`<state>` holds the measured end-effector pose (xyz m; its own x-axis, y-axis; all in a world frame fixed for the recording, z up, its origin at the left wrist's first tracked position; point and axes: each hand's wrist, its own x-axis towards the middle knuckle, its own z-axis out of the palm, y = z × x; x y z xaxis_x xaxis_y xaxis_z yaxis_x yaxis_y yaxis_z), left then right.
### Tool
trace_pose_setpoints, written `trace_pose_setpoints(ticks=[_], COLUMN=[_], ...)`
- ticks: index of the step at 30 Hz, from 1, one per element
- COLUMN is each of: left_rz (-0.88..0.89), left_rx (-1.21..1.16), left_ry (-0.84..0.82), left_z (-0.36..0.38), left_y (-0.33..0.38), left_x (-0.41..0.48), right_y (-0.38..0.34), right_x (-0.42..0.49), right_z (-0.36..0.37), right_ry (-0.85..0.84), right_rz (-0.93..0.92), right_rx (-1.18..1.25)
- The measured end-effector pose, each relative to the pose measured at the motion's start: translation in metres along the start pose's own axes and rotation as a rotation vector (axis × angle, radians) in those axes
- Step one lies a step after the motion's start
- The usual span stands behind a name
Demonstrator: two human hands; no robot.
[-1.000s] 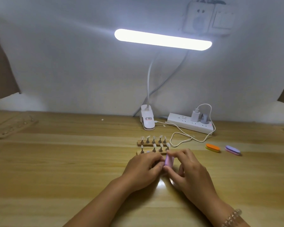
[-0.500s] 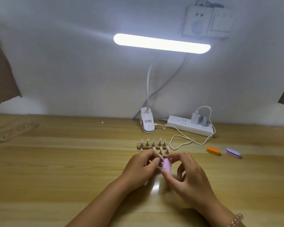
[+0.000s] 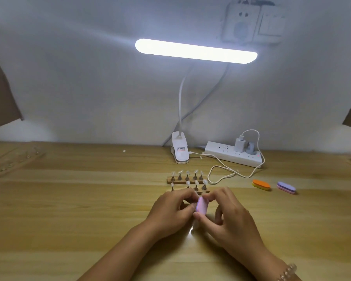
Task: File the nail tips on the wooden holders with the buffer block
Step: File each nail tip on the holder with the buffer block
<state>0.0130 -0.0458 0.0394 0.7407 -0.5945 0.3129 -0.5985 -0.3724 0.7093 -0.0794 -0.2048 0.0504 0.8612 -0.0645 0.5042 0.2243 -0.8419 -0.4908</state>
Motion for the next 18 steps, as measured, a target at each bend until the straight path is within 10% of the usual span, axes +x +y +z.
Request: trace_pose_setpoints(ticks=[18], left_rz=[-0.016], left_rx=[-0.011], left_ry=[-0.006], left_z=[-0.0002], left_y=[-0.0022], left_x=[0.0023], right_y=[0.0052], right_x=[0.0055], right_z=[0.0005], right_ry=[0.03], right_rz=[0.073], right_rx=[0.103])
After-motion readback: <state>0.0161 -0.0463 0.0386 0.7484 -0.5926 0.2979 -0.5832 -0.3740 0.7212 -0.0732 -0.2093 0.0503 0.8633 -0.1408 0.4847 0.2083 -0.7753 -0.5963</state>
